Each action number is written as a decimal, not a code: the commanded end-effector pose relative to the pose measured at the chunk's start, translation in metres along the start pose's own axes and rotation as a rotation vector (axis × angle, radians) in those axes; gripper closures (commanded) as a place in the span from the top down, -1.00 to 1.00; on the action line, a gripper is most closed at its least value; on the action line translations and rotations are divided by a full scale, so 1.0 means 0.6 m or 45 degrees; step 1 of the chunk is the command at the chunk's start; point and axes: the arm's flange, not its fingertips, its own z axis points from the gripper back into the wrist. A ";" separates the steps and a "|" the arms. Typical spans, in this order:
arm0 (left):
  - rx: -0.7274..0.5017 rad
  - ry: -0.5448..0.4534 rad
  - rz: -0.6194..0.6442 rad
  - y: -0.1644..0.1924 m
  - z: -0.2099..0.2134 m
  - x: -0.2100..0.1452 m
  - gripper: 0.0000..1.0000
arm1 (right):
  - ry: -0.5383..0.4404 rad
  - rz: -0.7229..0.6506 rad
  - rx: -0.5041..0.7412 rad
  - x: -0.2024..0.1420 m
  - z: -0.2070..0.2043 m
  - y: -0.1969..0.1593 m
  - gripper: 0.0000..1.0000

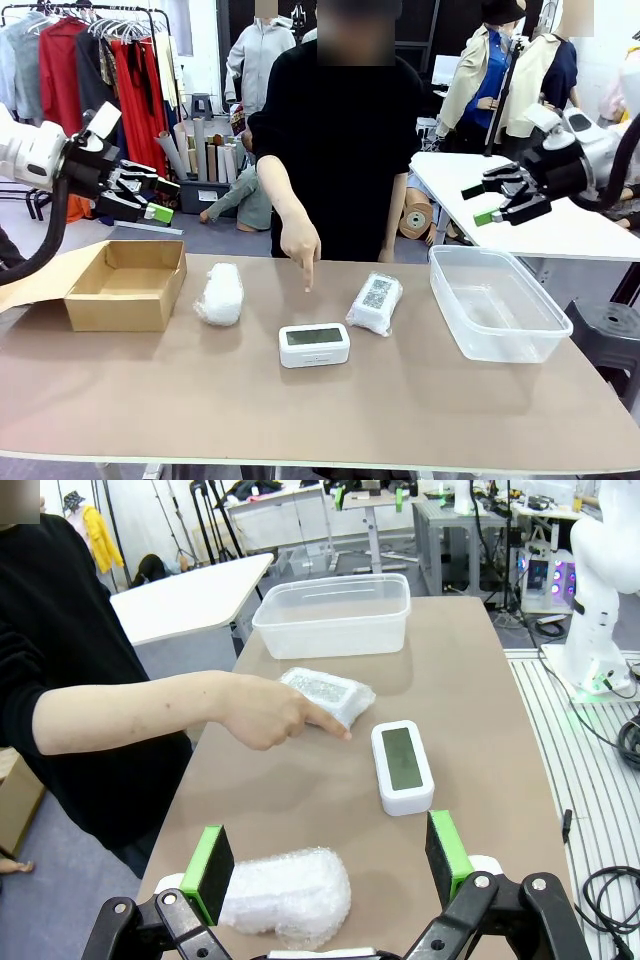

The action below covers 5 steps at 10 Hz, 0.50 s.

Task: Separate and place wrapped and unwrapped clocks.
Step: Pick up the Digital clock indicated by the person.

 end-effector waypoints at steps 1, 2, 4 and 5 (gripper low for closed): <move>0.001 -0.001 0.000 0.000 0.001 0.000 1.00 | 0.145 -0.033 -0.029 0.061 -0.019 0.041 1.00; 0.001 -0.001 0.000 0.000 0.001 0.000 1.00 | 0.202 -0.021 -0.017 0.084 -0.030 0.057 1.00; 0.001 -0.001 0.000 0.000 0.001 0.000 1.00 | 0.320 -0.021 -0.006 0.112 -0.056 0.083 1.00; 0.001 -0.001 0.000 0.000 0.001 0.000 1.00 | 0.392 -0.061 -0.006 0.124 -0.070 0.095 1.00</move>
